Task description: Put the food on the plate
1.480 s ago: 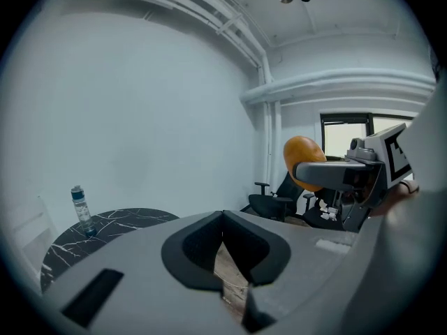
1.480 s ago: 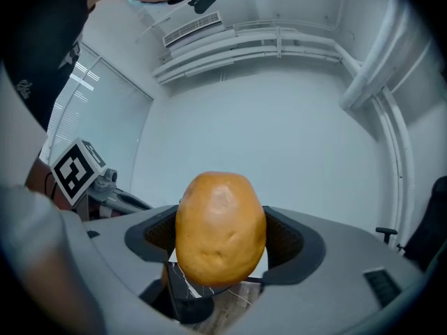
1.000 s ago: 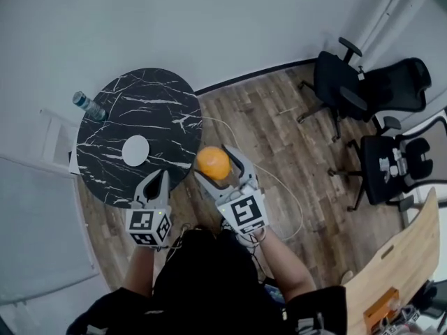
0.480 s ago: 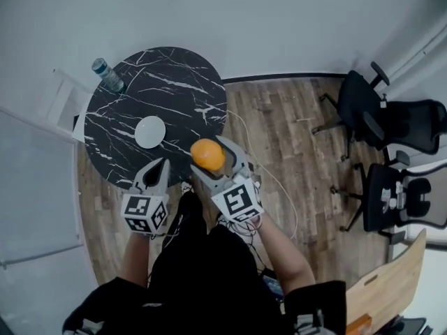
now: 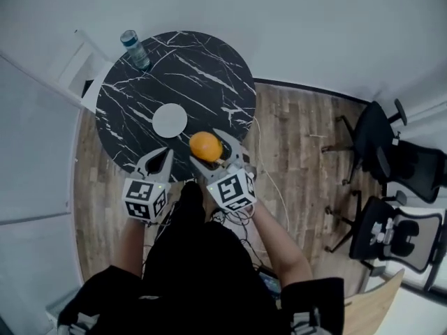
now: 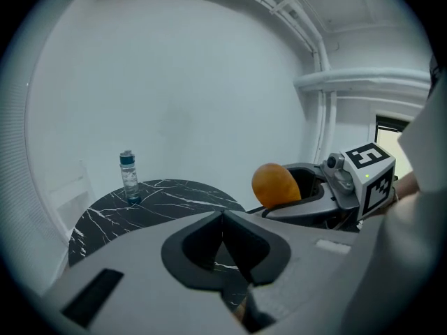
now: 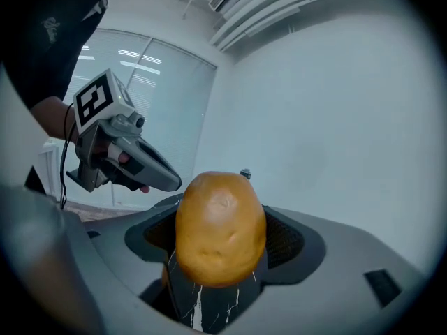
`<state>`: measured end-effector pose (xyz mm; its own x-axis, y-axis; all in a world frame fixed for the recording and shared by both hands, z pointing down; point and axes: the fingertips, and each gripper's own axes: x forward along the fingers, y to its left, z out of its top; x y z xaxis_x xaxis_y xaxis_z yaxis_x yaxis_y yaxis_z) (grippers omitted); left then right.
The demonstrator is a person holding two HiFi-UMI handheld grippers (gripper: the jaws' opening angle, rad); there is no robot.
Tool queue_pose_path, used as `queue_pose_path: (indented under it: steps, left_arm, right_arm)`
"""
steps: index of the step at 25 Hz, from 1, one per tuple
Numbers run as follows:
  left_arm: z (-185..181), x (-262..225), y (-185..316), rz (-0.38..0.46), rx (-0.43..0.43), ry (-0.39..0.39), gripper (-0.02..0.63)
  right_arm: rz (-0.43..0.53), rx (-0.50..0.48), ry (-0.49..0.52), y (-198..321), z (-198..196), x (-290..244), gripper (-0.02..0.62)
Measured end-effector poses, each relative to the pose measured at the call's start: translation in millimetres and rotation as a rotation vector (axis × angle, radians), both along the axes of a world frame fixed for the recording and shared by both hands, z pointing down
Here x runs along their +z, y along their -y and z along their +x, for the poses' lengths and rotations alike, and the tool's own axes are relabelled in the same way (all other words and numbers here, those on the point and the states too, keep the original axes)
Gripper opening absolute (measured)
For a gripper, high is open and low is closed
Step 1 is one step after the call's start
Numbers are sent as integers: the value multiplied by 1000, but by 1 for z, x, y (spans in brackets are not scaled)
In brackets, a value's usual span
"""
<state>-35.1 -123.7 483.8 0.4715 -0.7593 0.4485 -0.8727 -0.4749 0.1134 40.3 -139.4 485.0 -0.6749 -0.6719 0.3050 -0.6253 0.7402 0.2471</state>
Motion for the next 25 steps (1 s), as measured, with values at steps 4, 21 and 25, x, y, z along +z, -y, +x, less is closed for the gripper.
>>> queue_pose_path:
  steps: [4, 21, 25]
  left_arm:
    - [-17, 16, 11, -34, 3, 1, 0]
    - [-31, 34, 44, -260, 128, -385, 272]
    - [-34, 37, 54, -259, 125, -412, 272]
  right_arm:
    - [17, -103, -35, 13, -30, 19, 345]
    - [-15, -312, -18, 34, -115, 60, 345]
    - [-29, -319, -12, 41, -126, 63, 345]
